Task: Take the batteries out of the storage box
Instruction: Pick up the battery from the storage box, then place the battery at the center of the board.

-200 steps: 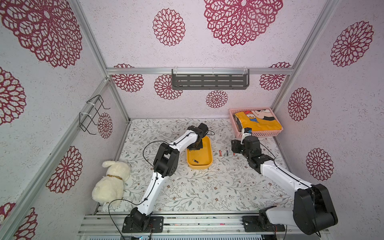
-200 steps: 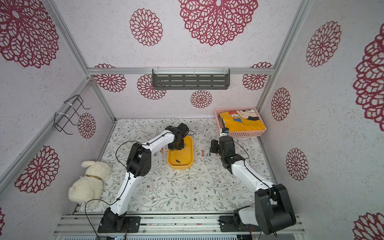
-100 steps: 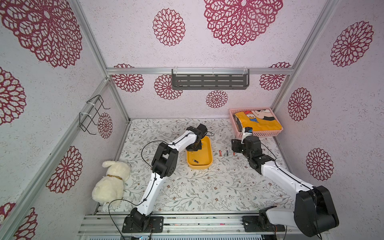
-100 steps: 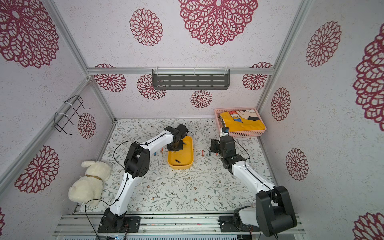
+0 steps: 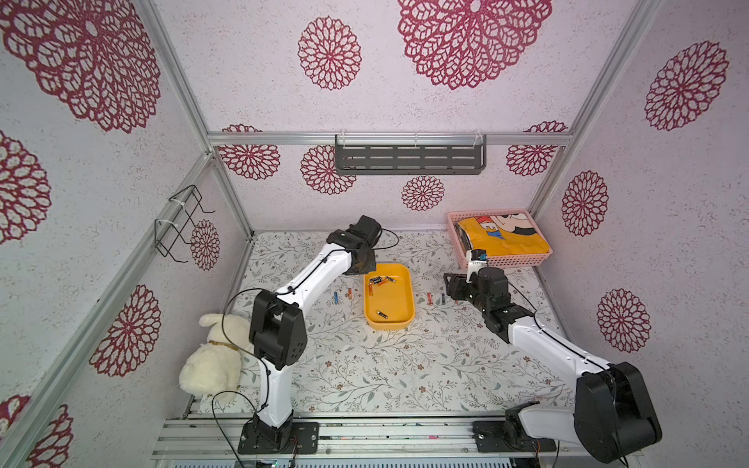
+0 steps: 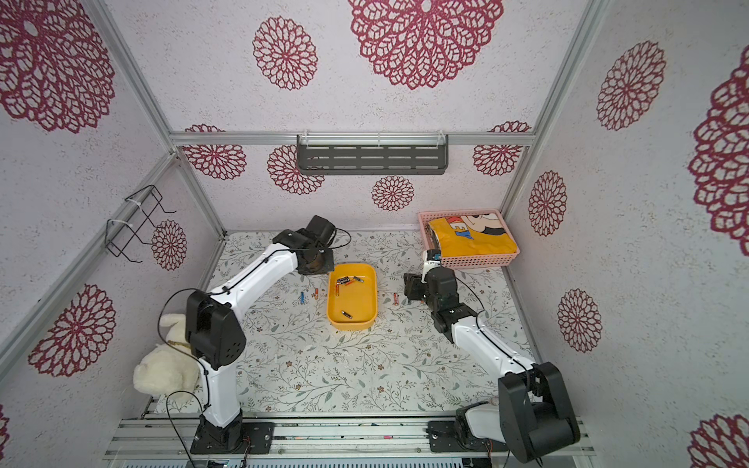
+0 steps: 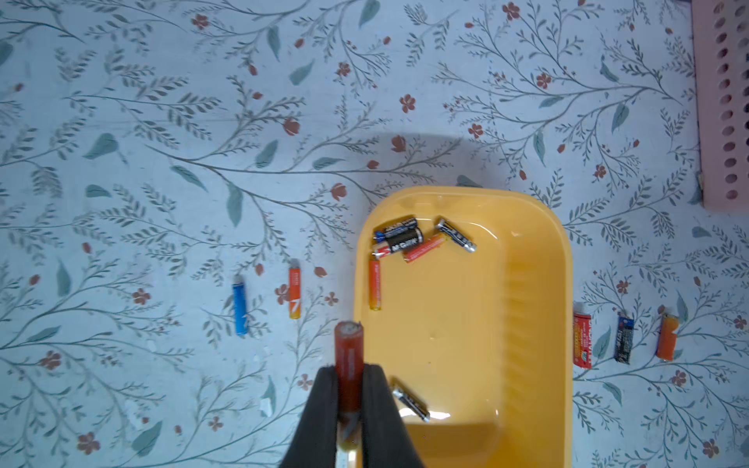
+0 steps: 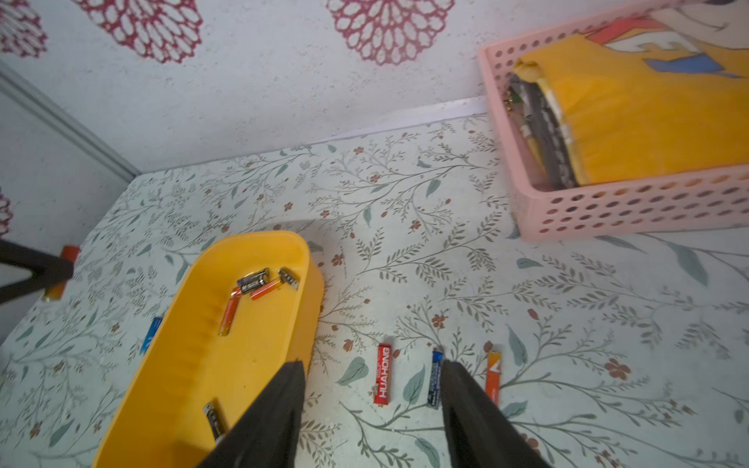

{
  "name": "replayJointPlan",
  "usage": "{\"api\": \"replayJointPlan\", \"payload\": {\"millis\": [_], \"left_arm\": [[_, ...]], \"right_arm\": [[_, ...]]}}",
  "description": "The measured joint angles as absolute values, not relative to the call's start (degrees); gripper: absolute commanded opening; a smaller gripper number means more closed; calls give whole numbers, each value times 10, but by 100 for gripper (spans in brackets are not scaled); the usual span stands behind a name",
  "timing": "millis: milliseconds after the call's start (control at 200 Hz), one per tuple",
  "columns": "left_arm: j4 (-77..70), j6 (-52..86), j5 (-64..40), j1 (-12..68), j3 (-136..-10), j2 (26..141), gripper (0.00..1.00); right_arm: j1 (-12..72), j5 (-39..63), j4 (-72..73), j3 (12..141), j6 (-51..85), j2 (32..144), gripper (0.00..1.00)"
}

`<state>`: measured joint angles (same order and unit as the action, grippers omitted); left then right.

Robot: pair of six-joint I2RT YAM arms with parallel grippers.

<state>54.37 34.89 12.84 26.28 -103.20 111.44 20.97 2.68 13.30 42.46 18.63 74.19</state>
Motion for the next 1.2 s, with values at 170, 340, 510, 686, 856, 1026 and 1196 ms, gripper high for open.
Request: {"api": "replayJointPlan", "payload": {"millis": [170, 340, 510, 686, 856, 1026, 1196], "left_arm": [[483, 320, 101, 161, -891, 1057, 0], [458, 296, 91, 108, -810, 1061, 0], [427, 283, 71, 113, -804, 1083, 0], [406, 277, 65, 114, -805, 1130, 0], [398, 271, 65, 114, -806, 1168, 0], [395, 264, 67, 114, -816, 1176, 0], [386, 259, 69, 114, -826, 1187, 1]], "right_arm": [[280, 67, 162, 427, 149, 752, 65], [312, 78, 170, 446, 131, 790, 65], [312, 77, 166, 448, 124, 804, 66], [312, 73, 164, 448, 114, 804, 66], [312, 67, 164, 448, 109, 804, 66], [312, 62, 164, 448, 109, 804, 66], [312, 61, 164, 448, 109, 804, 66]]}}
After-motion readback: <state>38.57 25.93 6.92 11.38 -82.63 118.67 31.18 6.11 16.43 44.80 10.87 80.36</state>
